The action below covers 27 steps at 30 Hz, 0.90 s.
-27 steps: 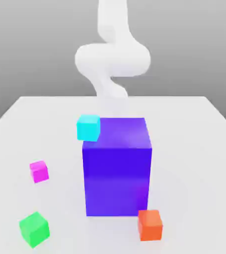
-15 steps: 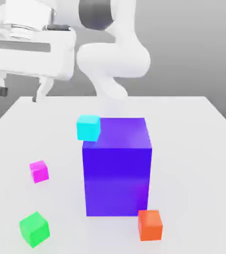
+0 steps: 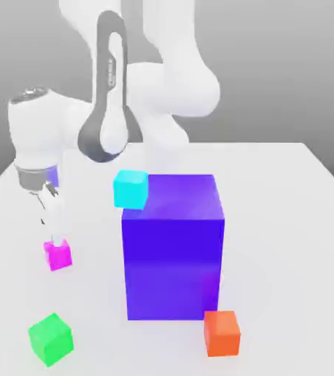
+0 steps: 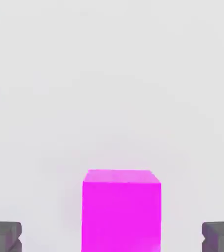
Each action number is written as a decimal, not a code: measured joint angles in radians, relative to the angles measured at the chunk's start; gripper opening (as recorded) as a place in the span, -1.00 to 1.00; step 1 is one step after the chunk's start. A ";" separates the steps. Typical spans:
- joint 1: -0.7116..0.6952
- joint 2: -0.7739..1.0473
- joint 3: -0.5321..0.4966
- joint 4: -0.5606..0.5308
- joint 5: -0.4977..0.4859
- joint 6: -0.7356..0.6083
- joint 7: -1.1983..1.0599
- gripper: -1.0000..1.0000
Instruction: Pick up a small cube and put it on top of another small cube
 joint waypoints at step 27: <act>-0.062 -0.068 0.172 0.114 -0.055 -0.183 0.019 -1.00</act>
